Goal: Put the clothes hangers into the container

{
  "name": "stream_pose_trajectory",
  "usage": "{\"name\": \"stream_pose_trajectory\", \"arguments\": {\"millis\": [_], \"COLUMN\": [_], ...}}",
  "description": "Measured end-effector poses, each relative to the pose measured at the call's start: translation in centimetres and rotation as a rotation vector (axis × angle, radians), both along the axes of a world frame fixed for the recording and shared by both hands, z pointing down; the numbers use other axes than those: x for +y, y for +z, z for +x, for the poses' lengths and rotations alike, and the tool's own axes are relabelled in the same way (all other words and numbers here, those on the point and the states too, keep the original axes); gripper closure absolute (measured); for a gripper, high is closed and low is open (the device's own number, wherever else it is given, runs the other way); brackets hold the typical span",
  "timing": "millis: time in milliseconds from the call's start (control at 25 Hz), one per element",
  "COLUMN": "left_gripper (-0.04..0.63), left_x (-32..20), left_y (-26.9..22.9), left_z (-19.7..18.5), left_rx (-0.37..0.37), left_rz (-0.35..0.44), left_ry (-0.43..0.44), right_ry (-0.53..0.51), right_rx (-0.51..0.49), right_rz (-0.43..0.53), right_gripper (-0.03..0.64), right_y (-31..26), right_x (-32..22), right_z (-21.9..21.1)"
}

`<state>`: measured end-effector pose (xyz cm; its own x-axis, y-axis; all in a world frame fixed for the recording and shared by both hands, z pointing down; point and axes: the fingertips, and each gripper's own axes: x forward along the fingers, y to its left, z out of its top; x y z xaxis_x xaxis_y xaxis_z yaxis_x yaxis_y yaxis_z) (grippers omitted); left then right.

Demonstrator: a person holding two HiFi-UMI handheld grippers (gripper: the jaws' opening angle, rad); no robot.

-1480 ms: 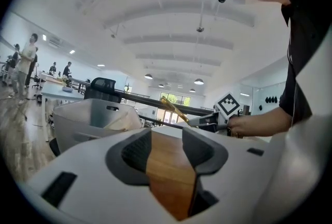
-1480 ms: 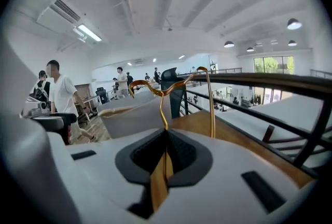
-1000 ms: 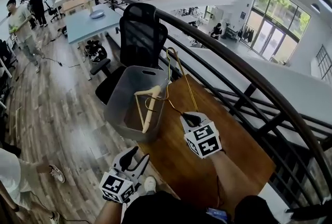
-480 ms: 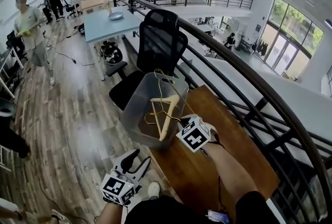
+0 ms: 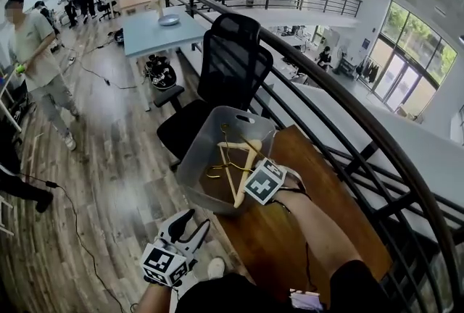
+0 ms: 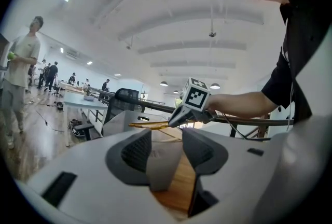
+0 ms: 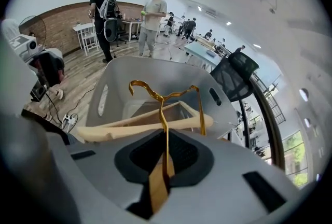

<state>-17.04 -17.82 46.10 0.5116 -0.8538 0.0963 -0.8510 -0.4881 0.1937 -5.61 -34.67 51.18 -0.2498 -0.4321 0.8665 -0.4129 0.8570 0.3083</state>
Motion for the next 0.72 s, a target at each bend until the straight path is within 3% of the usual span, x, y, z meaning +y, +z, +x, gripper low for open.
{"name": "stream_pose_trajectory", "arguments": {"millis": [360, 520, 720], "left_gripper": [0.403, 0.403, 0.403], "left_x": [-1.6, -2.2, -2.8], "left_y": [0.2, 0.0, 0.4], "left_z": [-1.5, -1.8, -1.5], "left_rx": [0.007, 0.006, 0.002], "left_rz": [-0.006, -0.007, -0.013], "left_ry": [-0.002, 0.002, 0.02], "right_ry": [-0.038, -0.038, -0.028], "right_rx": [0.131, 0.079, 0.003], "right_rz": [0.045, 0.026, 0.09], "right_gripper": [0.589, 0.58, 0.48], "right_y": [1.3, 0.6, -0.5], "right_x": [-1.9, -2.1, -2.8], "right_z": [-1.0, -1.7, -2.1]}}
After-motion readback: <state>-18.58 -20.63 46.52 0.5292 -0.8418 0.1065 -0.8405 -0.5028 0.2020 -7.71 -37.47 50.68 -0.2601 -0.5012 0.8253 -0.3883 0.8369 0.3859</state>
